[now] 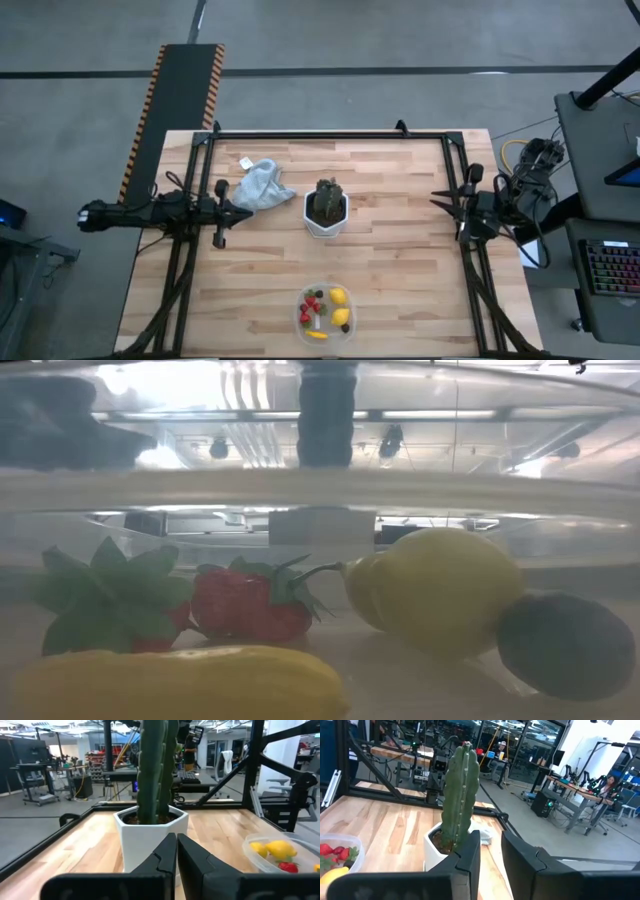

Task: Pick and placing Produce into tupperware
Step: Return to Home Position

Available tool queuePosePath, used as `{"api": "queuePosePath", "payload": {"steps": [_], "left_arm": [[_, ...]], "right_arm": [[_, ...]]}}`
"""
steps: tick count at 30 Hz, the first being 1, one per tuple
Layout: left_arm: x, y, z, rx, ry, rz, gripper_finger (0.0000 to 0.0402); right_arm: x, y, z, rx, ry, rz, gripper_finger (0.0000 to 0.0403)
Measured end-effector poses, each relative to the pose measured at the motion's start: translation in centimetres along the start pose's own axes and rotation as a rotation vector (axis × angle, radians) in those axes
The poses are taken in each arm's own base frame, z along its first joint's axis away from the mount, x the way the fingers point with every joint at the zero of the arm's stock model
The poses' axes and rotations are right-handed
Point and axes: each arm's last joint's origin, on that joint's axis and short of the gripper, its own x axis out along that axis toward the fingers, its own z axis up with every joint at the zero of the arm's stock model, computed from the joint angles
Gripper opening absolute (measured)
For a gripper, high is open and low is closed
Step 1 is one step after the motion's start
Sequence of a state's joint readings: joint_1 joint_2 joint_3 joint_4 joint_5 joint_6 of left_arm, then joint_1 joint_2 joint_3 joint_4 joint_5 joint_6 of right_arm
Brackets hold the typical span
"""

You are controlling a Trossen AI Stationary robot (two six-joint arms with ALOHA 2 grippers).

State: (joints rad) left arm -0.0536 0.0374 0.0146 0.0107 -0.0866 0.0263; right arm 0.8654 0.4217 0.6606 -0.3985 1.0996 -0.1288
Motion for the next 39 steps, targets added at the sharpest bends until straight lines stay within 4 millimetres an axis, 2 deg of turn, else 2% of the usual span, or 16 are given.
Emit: {"api": "queuePosePath", "payload": {"steps": [10,16,20,25,31,33,39], "left_arm": [[0.0,0.1,0.0,0.004,-0.005,0.023,0.0],[0.0,0.1,0.1,-0.023,-0.015,0.041,0.0],[0.0,0.2,0.1,-0.024,-0.023,0.064,0.0],[0.0,0.2,0.2,-0.025,-0.025,0.081,0.0],[0.0,0.3,0.2,-0.027,-0.028,0.089,0.0],[0.0,0.3,0.2,-0.028,-0.026,0.101,0.0],[0.0,0.3,0.2,-0.036,-0.025,0.113,0.0]], "right_arm": [[0.0,0.1,-0.5,0.001,-0.002,0.005,0.0063],[-0.9,-0.6,-0.6,0.068,-0.087,0.288,0.0019],[-1.4,-0.7,-0.9,0.088,-0.165,0.471,0.0009],[-1.4,-0.6,-1.6,0.003,-0.291,0.438,0.0008],[-2.2,-2.3,-4.3,0.049,-0.354,0.334,0.0008],[-2.0,-2.4,-4.3,0.037,-0.35,0.271,0.0008],[-1.5,-2.0,-4.6,-0.012,-0.299,0.223,0.0008]]}}
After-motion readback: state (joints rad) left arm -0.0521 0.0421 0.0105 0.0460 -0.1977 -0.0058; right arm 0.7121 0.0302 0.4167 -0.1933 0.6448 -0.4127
